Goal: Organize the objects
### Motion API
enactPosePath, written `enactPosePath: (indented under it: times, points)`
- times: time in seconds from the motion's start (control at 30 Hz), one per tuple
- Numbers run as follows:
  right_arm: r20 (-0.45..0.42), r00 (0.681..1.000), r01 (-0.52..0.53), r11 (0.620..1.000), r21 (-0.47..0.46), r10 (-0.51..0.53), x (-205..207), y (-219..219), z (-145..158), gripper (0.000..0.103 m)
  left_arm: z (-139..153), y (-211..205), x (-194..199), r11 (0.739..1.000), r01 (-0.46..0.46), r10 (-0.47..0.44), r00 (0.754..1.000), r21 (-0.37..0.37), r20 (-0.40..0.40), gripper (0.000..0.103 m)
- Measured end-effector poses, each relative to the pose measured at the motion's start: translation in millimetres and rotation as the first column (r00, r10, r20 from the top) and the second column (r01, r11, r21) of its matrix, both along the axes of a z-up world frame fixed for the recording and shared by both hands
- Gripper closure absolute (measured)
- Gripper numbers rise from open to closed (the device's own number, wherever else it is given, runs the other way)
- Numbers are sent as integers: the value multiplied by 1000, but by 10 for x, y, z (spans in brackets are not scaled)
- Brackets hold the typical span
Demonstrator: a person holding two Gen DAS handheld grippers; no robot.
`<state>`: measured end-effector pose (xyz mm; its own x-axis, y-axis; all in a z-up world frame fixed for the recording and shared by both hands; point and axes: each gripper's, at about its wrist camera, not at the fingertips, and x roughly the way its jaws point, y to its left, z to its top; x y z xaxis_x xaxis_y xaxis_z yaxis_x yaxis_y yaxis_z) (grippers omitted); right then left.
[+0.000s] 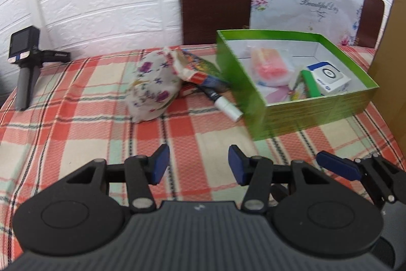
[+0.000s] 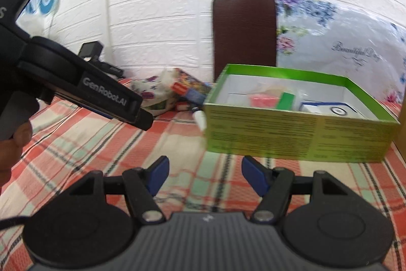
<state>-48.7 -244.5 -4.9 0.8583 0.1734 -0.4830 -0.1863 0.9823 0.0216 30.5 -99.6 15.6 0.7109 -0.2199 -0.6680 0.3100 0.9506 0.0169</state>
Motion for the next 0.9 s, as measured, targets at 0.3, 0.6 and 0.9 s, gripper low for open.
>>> enactPosePath:
  times: [0.3, 0.6, 0.9]
  points:
    - [0, 996, -91, 992, -90, 91, 271, 412, 93, 44, -289, 687, 164, 984, -176, 176, 984, -9, -15, 48]
    - [99, 989, -61, 905, -422, 113, 1178, 962, 198, 54, -604, 1262, 225, 960, -277, 278, 960, -34, 36, 40]
    - [206, 958, -44, 813, -580, 199, 1195, 1120, 12, 100, -516, 1464, 180, 952, -274, 272, 962, -135, -34, 41]
